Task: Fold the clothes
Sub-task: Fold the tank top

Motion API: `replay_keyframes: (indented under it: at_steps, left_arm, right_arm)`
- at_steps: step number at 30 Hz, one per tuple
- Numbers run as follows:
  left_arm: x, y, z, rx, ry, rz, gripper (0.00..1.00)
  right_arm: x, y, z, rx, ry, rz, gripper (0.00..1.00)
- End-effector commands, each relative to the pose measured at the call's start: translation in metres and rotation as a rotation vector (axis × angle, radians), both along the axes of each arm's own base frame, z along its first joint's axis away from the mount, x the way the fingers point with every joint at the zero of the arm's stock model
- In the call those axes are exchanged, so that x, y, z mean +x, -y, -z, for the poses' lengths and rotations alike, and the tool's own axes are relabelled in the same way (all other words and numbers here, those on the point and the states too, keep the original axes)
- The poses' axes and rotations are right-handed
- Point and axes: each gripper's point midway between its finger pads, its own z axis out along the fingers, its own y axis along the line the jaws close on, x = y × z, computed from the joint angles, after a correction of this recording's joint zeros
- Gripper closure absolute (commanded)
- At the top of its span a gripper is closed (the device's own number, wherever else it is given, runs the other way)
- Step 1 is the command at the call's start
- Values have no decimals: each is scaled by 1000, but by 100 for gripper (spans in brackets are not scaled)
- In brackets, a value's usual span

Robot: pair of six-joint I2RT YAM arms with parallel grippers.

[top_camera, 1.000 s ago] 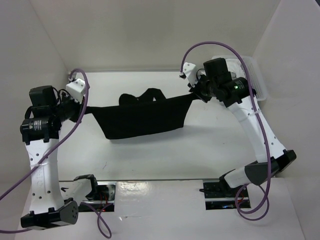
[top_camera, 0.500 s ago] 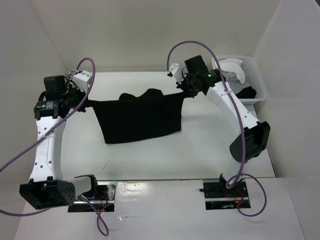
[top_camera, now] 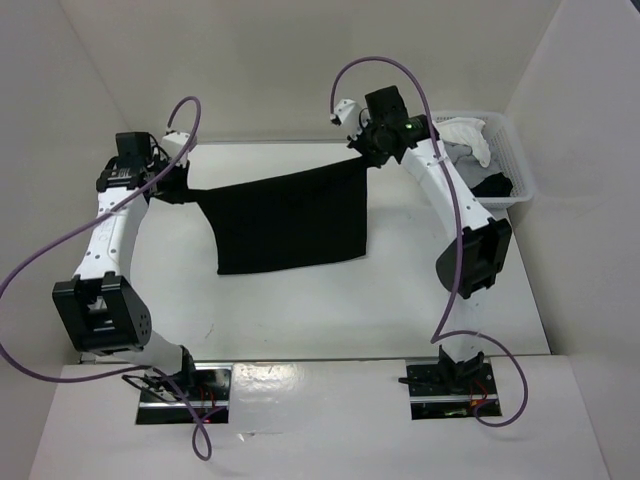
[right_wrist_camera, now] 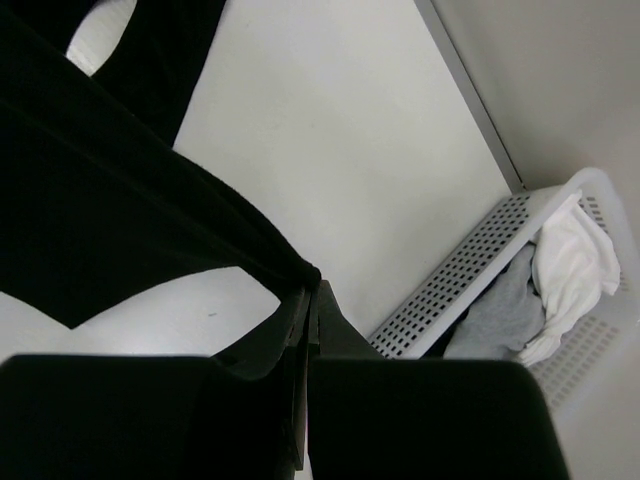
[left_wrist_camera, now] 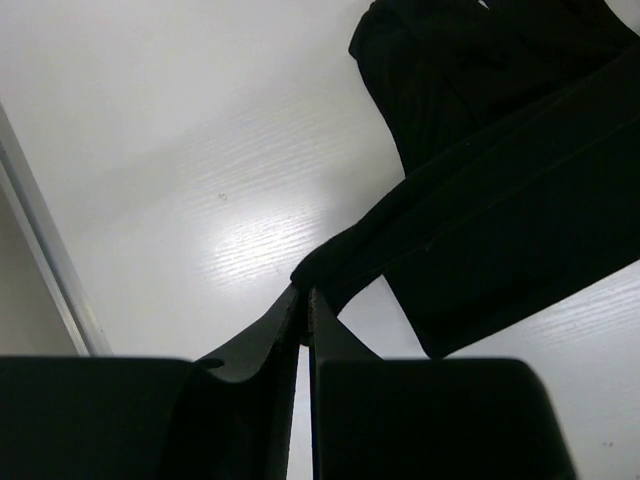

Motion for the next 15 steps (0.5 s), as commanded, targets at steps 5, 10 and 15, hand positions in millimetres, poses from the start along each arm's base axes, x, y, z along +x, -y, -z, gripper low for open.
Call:
replay_keyframes:
  at_steps: [5,10,15]
  left_arm:
    - [37,3,-15,-16,69,22,89]
    - [46,2,1,-23,31,21,89]
    - [69,3,9,-4,4,31,71]
  right_arm:
    - [20,2,13,-17,-14,11,100]
    - [28,2,26,-30,-39,-2,100]
    - [57,1,47,-47,-46,24,95]
